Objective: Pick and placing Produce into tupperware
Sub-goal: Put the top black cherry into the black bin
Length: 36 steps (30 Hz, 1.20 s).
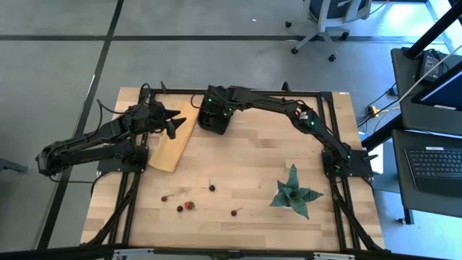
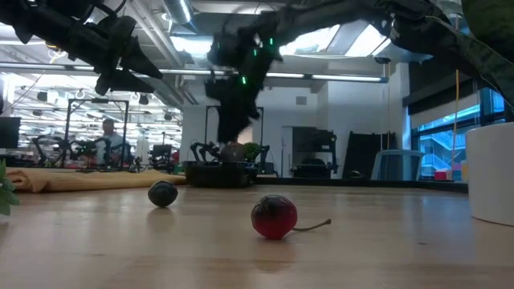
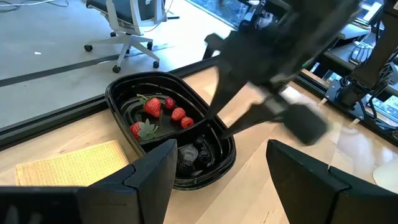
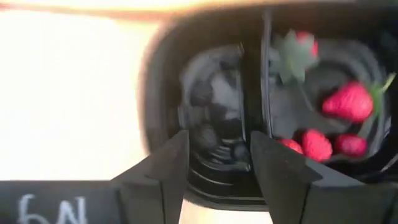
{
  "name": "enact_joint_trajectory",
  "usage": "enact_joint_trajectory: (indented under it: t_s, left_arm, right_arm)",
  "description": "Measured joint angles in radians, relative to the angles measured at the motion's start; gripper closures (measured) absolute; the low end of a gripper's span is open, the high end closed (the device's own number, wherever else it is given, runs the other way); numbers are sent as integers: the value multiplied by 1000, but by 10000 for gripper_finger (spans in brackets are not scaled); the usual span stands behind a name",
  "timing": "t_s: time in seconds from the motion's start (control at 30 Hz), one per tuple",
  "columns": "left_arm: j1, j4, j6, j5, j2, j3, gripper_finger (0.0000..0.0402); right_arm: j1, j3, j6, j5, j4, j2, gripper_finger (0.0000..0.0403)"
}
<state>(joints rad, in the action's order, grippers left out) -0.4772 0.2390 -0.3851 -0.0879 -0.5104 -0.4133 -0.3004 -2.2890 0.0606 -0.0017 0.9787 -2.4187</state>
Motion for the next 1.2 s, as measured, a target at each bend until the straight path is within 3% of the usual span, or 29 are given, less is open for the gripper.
enact_joint_trajectory:
  t_s: [0.1,0.3,0.53,0.93,1.2]
  left_arm:
    - [0,0,0,0,0,0,162]
    - [0,-1,0,0,0,0,162]
    - [0,0,-5,0,0,0,162]
    - [0,28,-6,0,0,0,162]
    - [0,84,-5,0,0,0,162]
  right_arm:
    - [34,-71,25,-2,27,8,228]
    - [122,-34,49,-63,29,91,228]
    - [252,-26,75,-79,30,99,228]
    - [432,133,-60,-79,-25,96,228]
    - [524,272,-139,-42,-266,97,228]
